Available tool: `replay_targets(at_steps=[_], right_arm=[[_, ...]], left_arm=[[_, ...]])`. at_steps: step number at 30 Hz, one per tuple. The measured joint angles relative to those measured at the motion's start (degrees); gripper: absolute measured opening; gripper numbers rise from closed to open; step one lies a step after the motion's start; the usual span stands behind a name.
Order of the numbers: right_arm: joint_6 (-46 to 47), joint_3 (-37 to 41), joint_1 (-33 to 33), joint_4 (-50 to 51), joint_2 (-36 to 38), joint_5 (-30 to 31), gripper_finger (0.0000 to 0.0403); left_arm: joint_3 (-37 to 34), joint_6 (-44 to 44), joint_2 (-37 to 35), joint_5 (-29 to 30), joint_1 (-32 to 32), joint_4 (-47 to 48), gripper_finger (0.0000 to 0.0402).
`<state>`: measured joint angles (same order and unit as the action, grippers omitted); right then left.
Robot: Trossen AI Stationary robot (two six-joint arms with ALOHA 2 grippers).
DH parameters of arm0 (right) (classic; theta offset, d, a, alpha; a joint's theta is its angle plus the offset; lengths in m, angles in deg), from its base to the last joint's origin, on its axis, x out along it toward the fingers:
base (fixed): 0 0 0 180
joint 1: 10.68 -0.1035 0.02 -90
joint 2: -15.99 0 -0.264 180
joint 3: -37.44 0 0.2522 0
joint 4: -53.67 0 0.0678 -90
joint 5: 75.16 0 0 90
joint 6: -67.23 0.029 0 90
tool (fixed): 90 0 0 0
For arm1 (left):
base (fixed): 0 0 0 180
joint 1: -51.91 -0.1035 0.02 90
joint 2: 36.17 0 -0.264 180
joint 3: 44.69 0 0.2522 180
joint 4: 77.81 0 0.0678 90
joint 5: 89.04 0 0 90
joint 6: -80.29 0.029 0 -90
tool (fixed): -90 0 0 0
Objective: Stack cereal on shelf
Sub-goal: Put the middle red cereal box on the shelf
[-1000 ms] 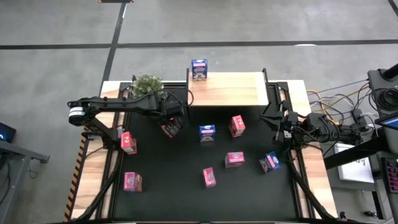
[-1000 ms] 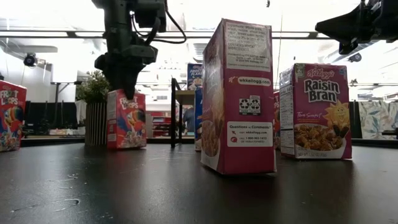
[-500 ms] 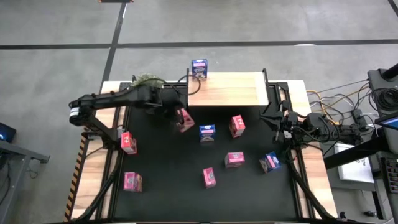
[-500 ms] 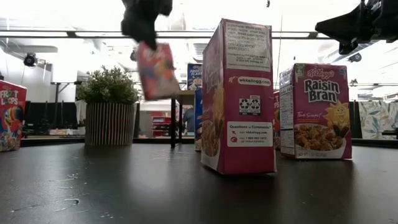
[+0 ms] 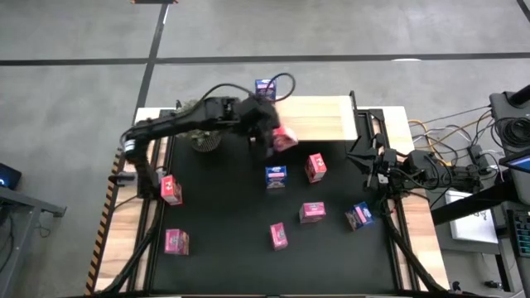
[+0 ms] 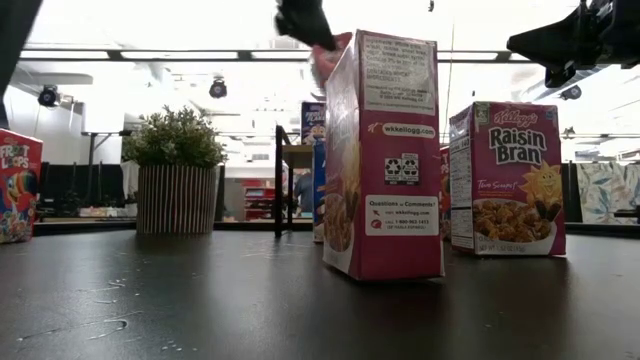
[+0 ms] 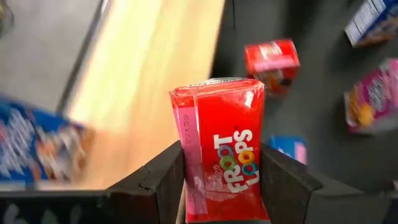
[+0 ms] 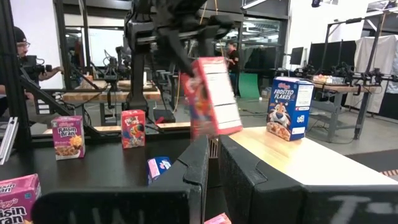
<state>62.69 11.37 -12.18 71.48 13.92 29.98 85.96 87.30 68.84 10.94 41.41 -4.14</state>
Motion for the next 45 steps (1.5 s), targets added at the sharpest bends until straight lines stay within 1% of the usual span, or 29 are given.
replay_targets(at_steps=[3, 6, 7, 9, 11, 16, 24, 36, 39, 45], right_arm=[[0.0, 0.0, 0.0, 0.0, 0.0, 0.0, 0.0028], [0.0, 0.0, 0.0, 0.0, 0.0, 0.0, 0.0028], [0.0, 0.0, 0.0, 0.1, 0.0, 0.0, 0.0028], [0.5, 0.0, 0.0, 0.2, 0.0, 0.0, 0.0028], [1.1, 0.0, 0.0, 0.6, 0.0, 0.0, 0.0028], [2.2, 0.0, 0.0, 1.9, 0.0, 0.0, 0.0028], [2.4, 0.0, 0.0, 1.7, 0.0, 0.0, 0.0028], [2.4, 0.0, 0.0, 1.7, -0.1, 0.0, 0.0028], [2.6, 0.0, 0.0, 1.7, -0.1, 0.0, 0.0028], [2.6, 0.0, 0.0, 1.7, -0.1, 0.0, 0.0028]], left_arm=[[8.8, 3.7, 5.6, 0.0, -1.1, 2.8, 0.0164], [17.8, 4.9, 11.0, 0.0, -2.4, 6.8, 0.0164], [18.3, 4.9, 12.0, 0.0, -2.8, 6.5, 0.0164], [14.8, 5.6, 11.3, -0.2, -3.7, 3.5, 0.0164], [12.2, 5.8, 11.2, -0.2, -4.6, 2.6, 0.0164], [10.2, 3.4, 11.2, -0.3, -6.3, 0.2, 0.0164], [10.9, 4.3, 11.8, 0.1, -7.0, -5.5, 0.0164], [11.6, 3.1, 12.9, 0.0, -9.2, -6.3, 0.0167], [11.5, 3.2, 13.9, 0.1, -9.5, -7.0, 0.0178], [11.5, 4.0, 14.5, 0.0, -9.6, -7.0, 0.0213]])
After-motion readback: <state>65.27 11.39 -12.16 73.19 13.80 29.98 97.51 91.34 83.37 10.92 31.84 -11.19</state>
